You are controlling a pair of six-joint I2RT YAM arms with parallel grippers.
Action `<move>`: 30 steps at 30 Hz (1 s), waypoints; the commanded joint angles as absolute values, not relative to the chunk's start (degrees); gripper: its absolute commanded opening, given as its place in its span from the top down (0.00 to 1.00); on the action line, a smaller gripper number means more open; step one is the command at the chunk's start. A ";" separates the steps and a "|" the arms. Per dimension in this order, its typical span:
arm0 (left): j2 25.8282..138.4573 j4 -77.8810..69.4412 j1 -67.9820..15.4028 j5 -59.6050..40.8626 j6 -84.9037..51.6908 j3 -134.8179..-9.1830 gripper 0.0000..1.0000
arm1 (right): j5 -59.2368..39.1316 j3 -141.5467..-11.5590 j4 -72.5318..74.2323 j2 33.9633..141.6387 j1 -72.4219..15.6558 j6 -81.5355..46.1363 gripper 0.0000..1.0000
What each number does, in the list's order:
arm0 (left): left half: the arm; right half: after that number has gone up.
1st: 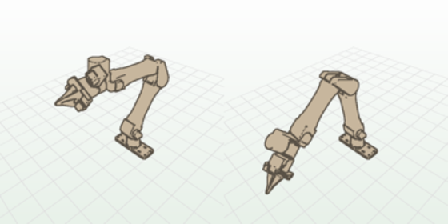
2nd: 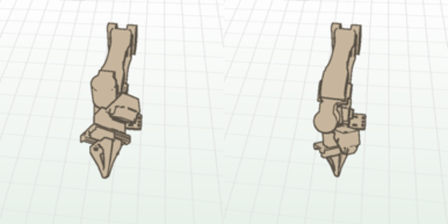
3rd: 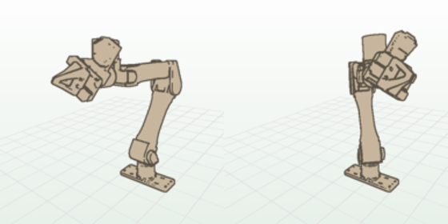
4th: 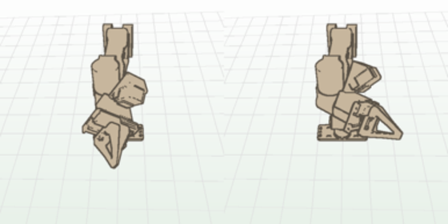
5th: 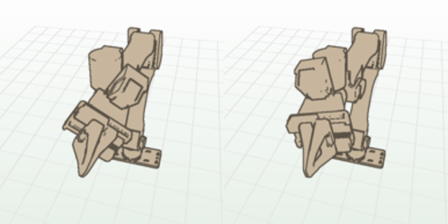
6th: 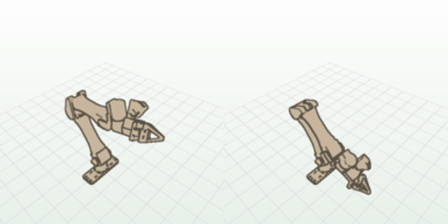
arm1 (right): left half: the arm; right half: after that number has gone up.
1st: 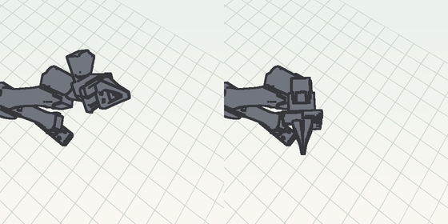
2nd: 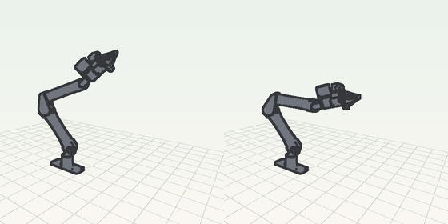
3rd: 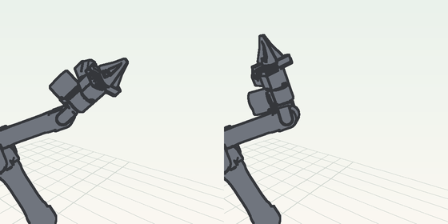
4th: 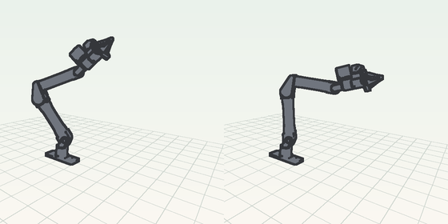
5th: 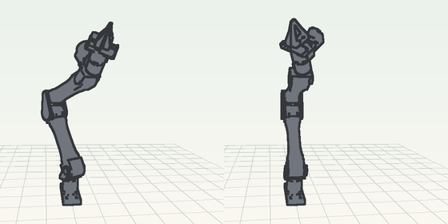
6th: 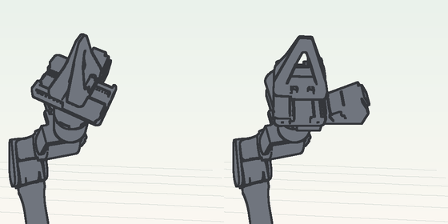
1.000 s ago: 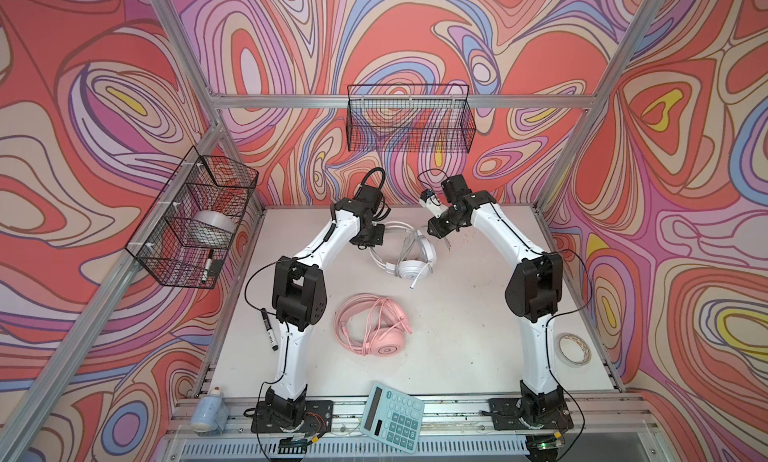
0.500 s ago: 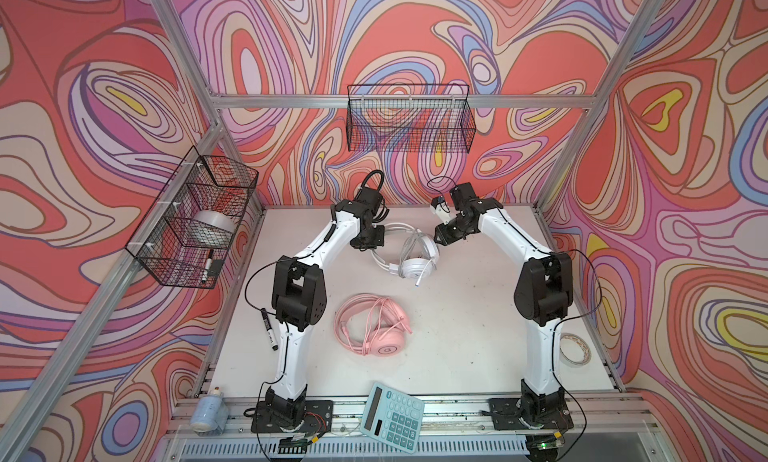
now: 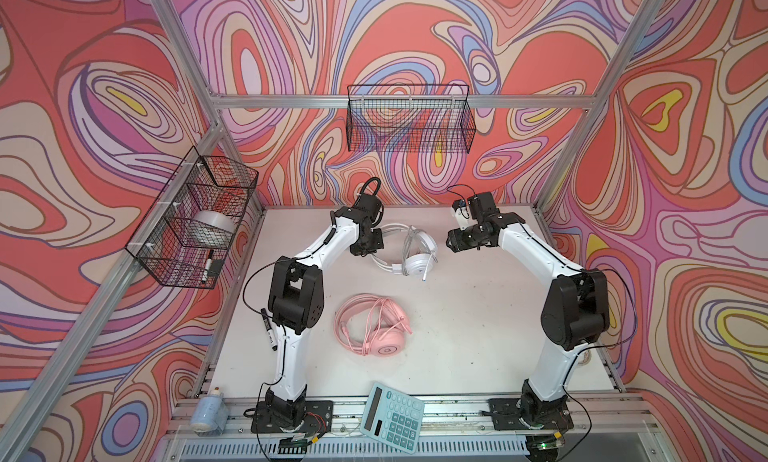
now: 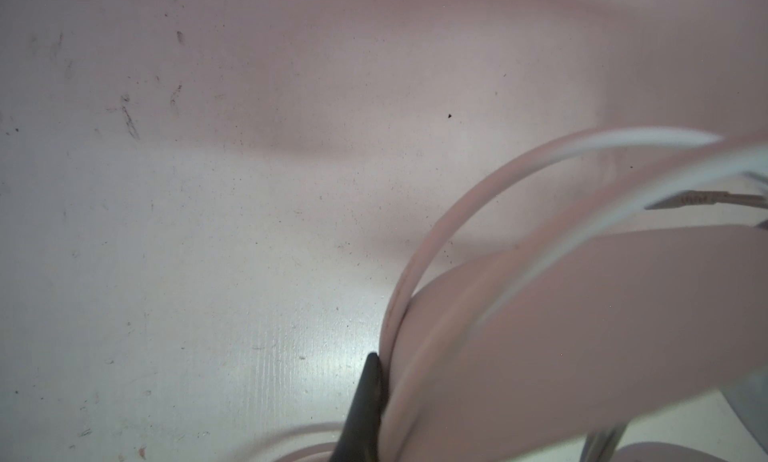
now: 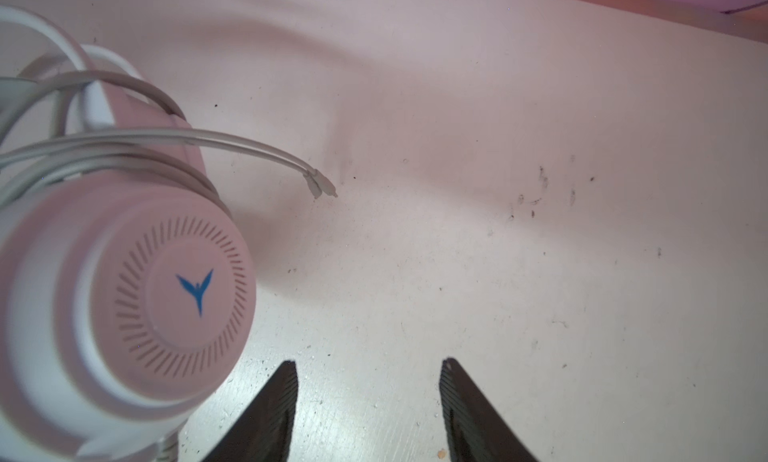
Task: Wrap the headphones
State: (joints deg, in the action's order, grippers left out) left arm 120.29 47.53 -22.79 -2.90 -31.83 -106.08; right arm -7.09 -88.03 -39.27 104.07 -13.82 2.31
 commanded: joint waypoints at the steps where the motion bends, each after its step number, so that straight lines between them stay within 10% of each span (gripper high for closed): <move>1: 116.82 41.31 -22.59 -6.47 -35.83 -104.36 1.00 | -3.73 -82.47 -33.18 99.62 -13.62 -1.23 0.41; 12: 116.05 39.13 -23.12 -9.70 -35.02 -99.32 1.00 | -1.42 -73.45 -28.26 93.70 -13.66 -5.04 0.30; 17: 117.52 34.68 -23.19 -11.00 -34.58 -95.96 1.00 | -2.63 -71.24 -24.87 92.55 -13.65 -6.94 0.02; 30: 123.16 32.20 -23.08 -10.49 -35.45 -96.99 1.00 | -2.18 -67.68 -23.38 90.75 -13.63 -7.04 0.02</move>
State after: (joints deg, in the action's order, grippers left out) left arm 121.51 33.98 -22.85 -8.80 -33.91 -95.29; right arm -2.66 -68.53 -24.80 91.94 -13.82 -6.59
